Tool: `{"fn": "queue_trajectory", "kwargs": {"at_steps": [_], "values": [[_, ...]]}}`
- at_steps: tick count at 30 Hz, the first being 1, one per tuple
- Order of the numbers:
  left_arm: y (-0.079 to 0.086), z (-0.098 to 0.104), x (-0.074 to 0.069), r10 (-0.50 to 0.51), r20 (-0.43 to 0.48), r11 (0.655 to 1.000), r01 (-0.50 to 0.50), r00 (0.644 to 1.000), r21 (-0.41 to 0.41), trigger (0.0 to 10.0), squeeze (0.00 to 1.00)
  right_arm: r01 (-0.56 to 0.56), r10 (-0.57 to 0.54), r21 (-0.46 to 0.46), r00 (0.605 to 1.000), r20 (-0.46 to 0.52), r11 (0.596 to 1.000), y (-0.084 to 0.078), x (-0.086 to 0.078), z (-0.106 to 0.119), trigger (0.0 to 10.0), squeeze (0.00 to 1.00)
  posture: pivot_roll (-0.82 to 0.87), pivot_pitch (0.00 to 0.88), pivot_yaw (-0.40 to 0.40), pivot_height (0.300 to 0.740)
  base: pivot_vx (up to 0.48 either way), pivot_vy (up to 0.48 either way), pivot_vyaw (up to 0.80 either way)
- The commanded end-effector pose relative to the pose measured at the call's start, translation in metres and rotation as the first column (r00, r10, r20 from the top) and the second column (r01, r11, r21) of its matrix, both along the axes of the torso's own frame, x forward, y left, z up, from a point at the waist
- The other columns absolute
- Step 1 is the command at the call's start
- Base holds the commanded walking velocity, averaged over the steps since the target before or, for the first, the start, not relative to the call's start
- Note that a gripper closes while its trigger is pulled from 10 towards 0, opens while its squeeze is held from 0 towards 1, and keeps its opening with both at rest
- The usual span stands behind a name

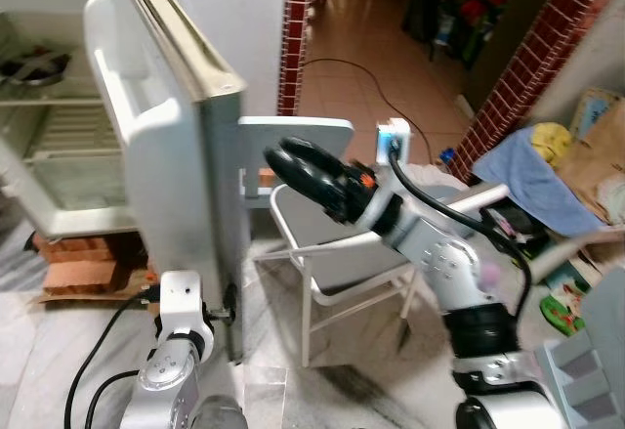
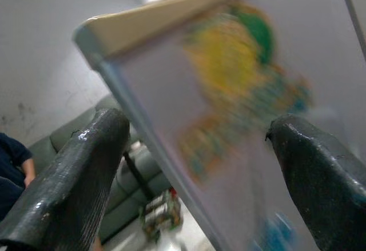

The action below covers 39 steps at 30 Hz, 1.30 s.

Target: Restocking fridge

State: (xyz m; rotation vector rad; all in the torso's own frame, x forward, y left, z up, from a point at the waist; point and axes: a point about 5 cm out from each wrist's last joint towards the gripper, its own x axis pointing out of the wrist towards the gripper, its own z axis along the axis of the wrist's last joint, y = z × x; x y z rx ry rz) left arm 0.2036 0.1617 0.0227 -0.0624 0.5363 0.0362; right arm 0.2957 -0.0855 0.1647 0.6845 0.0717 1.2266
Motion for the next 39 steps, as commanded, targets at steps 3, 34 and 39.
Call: {"fn": "queue_trajectory", "kwargs": {"at_steps": [3,34,39], "values": [[-0.003,0.002,0.002,-0.024,-0.003,1.0,0.024,1.0,-0.008,10.0,0.0,0.003,-0.003,-0.03,1.0,0.009,1.0,-0.011,-0.004,-0.001,10.0,0.0,0.23,0.0,-0.115,0.74,0.0,0.0,0.0],[0.09,0.025,-0.023,0.329,0.264,0.845,-0.408,0.906,0.346,10.0,0.0,0.308,-0.325,-0.364,0.946,0.014,0.879,-0.036,0.002,-0.06,10.0,0.0,0.24,0.0,-0.131,0.74,0.0,0.0,0.0],[0.062,0.037,-0.001,0.117,0.35,0.903,-0.246,0.929,0.351,10.0,0.0,0.647,-0.65,-0.412,0.744,0.156,0.642,-0.055,0.02,-0.059,10.0,0.0,0.23,0.0,-0.125,0.74,0.0,0.48,0.0]]}}
